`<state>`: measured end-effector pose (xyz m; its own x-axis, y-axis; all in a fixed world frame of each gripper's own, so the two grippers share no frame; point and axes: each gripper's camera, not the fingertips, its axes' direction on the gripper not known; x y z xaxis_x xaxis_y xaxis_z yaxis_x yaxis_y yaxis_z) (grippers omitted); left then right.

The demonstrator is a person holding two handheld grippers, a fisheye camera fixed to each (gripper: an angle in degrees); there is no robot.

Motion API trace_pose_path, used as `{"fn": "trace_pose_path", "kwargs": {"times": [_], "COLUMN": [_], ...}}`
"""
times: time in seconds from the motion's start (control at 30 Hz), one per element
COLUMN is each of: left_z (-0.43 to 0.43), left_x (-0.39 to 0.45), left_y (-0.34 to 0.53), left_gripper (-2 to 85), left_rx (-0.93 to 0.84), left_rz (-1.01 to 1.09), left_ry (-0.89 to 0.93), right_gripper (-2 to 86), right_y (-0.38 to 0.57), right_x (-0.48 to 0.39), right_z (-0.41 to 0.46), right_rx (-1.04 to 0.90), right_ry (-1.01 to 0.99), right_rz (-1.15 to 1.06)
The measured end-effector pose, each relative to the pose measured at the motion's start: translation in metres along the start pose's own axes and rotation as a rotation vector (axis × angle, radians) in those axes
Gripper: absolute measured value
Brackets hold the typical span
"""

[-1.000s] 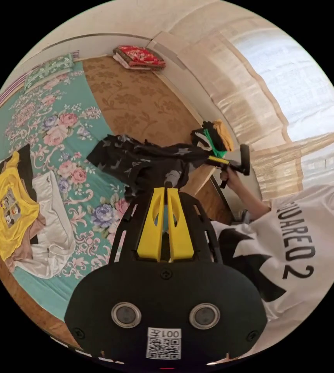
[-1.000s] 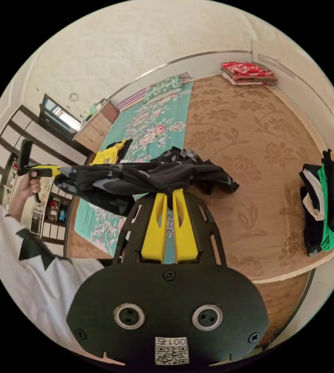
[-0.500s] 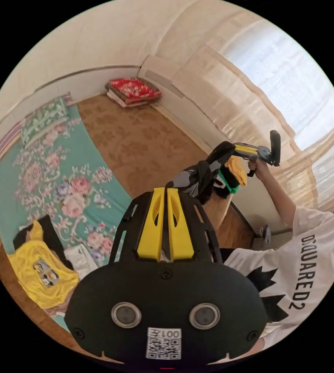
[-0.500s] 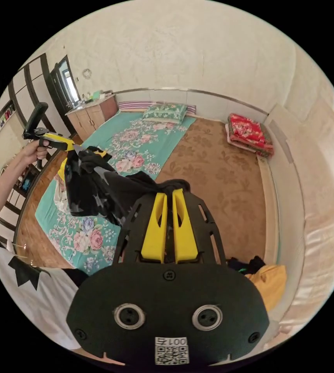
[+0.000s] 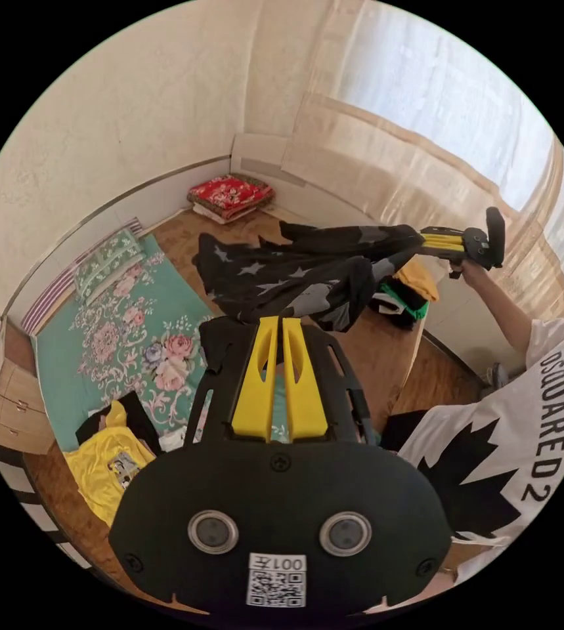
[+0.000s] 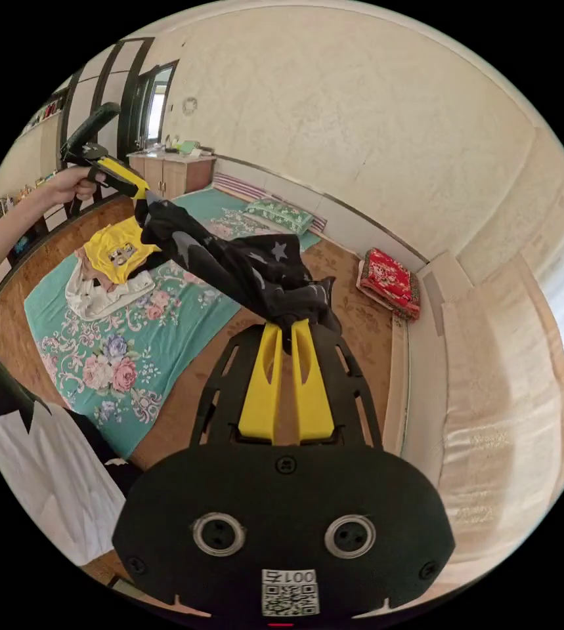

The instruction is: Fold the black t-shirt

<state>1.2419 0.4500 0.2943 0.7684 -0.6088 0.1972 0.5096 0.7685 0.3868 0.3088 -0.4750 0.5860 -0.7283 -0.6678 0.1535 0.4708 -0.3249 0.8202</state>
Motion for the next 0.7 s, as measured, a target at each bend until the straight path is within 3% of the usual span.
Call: {"fn": "trace_pose_path", "kwargs": {"times": [0.13, 0.4, 0.53, 0.7], "left_z": [0.088, 0.258, 0.287, 0.272], "left_x": [-0.013, -0.014, -0.023, -0.053], "left_y": [0.082, 0.268, 0.327, 0.357], "left_gripper": [-0.9, -0.9, -0.7, 2.1], "left_rx": [-0.155, -0.494, -0.535, -0.424], "left_rz": [-0.138, -0.453, -0.546, -0.685], "left_ry": [0.061, 0.154, 0.182, 0.117], "right_gripper": [2.2, 2.8, 4.2, 9.3], "right_y": [0.045, 0.177, 0.203, 0.206], "right_x": [-0.050, -0.160, -0.163, -0.083], "right_z": [0.074, 0.219, 0.231, 0.222], "right_rx": [-0.232, -0.740, -0.786, -0.648], "right_ry": [-0.026, -0.331, -0.427, -0.396], "right_rz": [-0.036, 0.071, 0.118, 0.388]}}
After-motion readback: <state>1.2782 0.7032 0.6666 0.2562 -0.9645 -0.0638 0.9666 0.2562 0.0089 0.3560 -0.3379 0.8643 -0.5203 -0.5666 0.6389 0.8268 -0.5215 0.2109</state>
